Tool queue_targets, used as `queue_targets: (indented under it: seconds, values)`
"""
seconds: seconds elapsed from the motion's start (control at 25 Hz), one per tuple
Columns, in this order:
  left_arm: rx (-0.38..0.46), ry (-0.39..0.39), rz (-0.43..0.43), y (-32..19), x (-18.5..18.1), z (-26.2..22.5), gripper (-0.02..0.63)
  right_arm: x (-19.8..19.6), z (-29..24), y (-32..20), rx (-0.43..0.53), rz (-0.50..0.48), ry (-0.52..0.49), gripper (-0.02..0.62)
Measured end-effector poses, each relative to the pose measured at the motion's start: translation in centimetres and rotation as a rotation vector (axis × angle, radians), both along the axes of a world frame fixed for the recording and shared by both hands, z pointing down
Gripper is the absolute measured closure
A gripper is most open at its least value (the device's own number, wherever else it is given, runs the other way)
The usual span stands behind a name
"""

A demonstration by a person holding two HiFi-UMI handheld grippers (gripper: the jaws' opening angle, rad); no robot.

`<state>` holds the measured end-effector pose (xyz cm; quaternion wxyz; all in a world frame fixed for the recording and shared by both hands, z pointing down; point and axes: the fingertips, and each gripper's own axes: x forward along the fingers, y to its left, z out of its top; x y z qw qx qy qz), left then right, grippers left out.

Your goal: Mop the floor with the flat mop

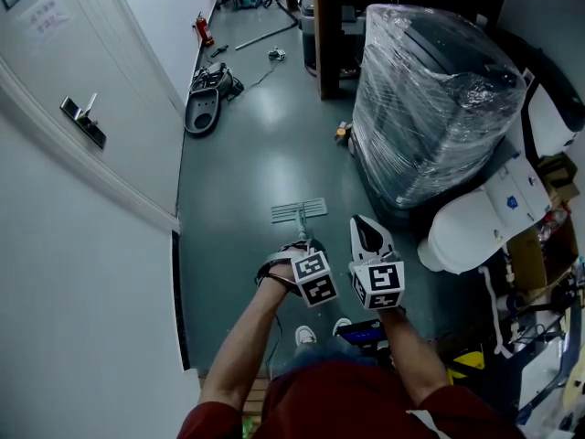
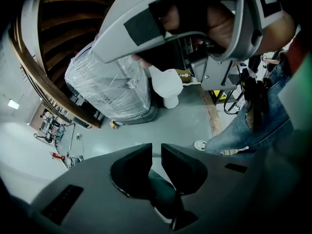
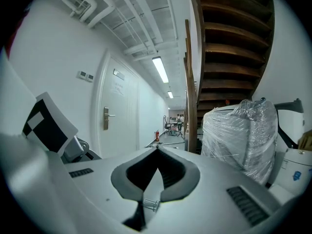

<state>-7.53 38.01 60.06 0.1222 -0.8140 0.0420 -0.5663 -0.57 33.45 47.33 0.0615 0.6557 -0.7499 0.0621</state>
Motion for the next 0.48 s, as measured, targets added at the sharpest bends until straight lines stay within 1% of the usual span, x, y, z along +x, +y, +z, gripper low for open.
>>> queue_targets:
  seconds: [0.48]
  values:
    - [-0.013, 0.003, 0.003, 0.32, -0.13, 0.13, 0.532, 0.09, -0.08, 0.12, -0.002, -0.004, 0.003, 0.578]
